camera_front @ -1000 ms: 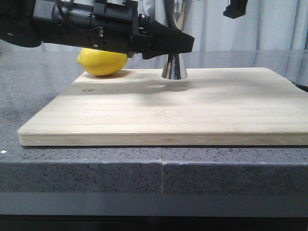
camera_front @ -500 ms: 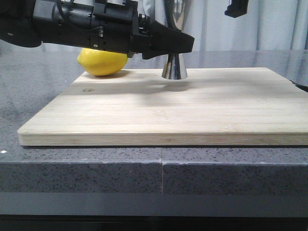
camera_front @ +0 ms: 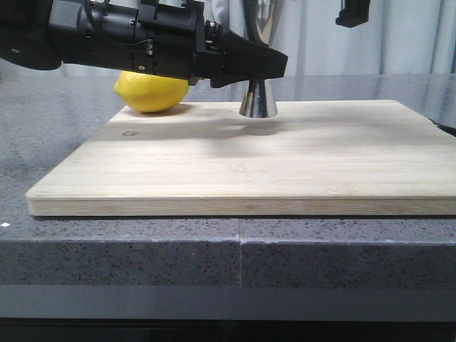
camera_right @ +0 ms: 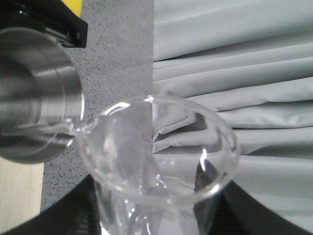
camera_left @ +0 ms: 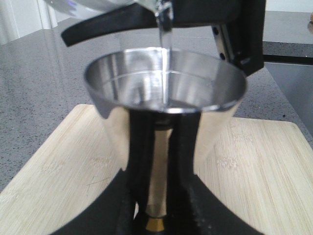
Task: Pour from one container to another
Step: 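Tilt the beaker with the right gripper, pouring liquid into the jigger cup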
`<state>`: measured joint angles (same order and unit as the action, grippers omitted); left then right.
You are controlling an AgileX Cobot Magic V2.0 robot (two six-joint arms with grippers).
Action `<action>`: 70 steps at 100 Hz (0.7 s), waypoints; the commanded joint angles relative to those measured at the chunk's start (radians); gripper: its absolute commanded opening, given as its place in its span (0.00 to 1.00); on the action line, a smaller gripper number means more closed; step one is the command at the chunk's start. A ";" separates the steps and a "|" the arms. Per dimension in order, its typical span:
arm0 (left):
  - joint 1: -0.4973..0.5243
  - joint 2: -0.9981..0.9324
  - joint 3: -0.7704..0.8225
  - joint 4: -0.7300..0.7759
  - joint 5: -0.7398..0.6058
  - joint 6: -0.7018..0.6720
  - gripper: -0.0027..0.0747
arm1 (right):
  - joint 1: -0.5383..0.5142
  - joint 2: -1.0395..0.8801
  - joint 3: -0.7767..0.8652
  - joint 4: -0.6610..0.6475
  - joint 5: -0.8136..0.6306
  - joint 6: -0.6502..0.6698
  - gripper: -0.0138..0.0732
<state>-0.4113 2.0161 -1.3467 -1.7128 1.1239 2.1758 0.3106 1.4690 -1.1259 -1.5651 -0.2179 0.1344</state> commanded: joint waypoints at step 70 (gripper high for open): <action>-0.008 -0.051 -0.031 -0.067 0.069 -0.008 0.09 | -0.003 -0.037 -0.036 0.029 -0.004 0.008 0.47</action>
<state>-0.4113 2.0161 -1.3467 -1.7114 1.1239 2.1758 0.3106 1.4690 -1.1259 -1.5381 -0.2217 0.1479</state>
